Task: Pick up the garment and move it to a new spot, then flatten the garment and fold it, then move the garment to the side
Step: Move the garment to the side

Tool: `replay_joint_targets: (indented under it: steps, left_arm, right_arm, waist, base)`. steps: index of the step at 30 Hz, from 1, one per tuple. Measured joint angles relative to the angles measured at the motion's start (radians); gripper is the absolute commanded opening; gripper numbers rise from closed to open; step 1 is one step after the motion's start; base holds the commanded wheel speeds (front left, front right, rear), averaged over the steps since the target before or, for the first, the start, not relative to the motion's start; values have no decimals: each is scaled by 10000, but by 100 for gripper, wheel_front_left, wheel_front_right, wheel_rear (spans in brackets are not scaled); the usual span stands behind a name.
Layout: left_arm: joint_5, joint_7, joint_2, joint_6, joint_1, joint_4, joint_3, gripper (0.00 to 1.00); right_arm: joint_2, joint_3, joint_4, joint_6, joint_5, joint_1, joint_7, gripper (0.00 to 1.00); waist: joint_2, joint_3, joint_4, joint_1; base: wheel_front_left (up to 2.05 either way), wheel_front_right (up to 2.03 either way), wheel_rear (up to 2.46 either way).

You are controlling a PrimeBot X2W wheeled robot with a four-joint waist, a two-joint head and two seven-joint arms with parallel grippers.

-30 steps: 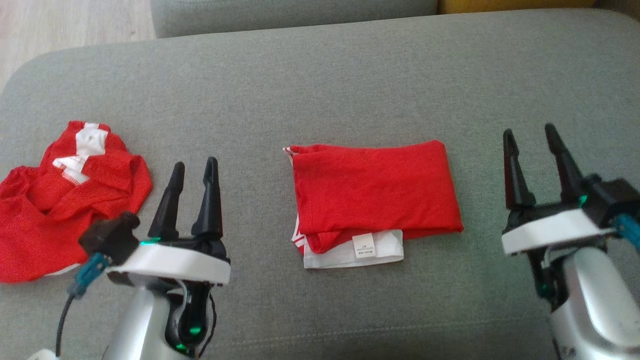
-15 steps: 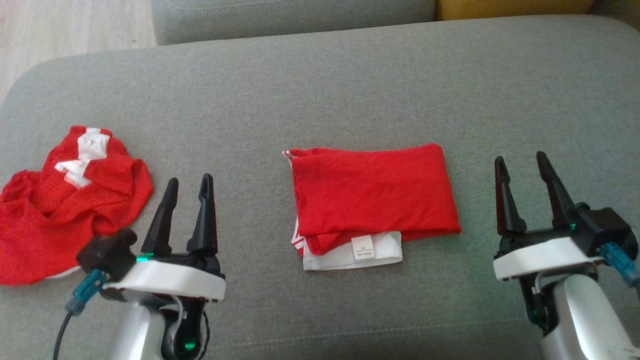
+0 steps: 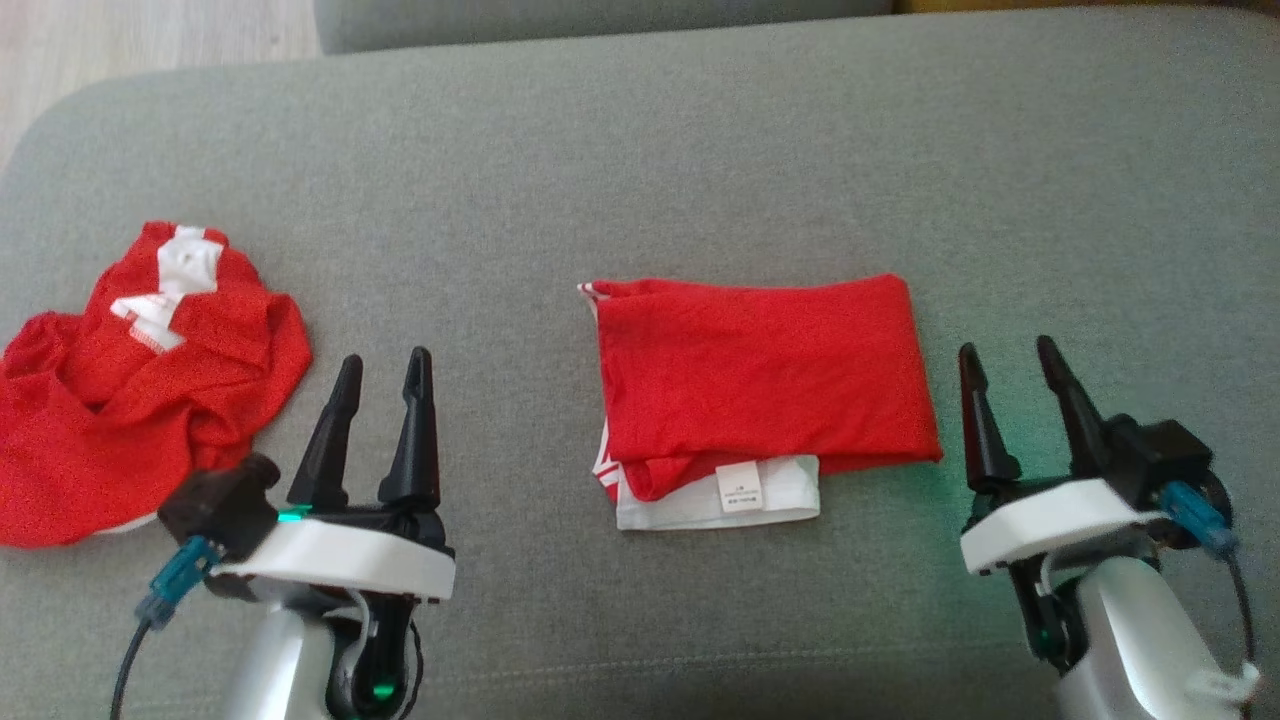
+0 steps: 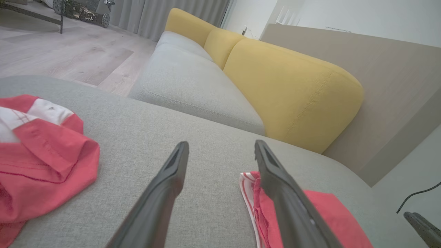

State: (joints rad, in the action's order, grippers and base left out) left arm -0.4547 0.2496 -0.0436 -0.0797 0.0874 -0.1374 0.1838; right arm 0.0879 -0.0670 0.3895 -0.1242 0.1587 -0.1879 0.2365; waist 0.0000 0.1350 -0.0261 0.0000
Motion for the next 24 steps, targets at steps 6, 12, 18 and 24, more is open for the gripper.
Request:
replay_joint_targets:
  steps: [6, 12, 18, 24]
  left_arm:
    - [-40, 0, 0, -88, 235, -127, 161, 100]
    - [-40, 0, 2, -94, 498, -140, 232, 100]
    - [-40, 0, 2, -92, 506, -138, 236, 100]
    - [-71, 0, 2, -84, 542, -134, 242, 100]
  right_arm:
    - [-96, -19, 1375, 0, 472, -756, -642, 100]
    - [-104, 40, 2337, 0, 936, -1263, -803, 100]
    - [-81, -309, 3087, 0, 1384, -1795, -1020, 100]
    - [171, -1072, 3394, 0, 2142, -1970, -1237, 0]
  waist:
    - [0, 389, 240, 0]
    - [0, 616, 534, 0]
    - [0, 806, 782, 0]
    - [0, 861, 863, 0]
  base:
    - [0, 0, 0]
    - [0, 0, 0]
    - [0, 0, 0]
    - [0, 0, 0]
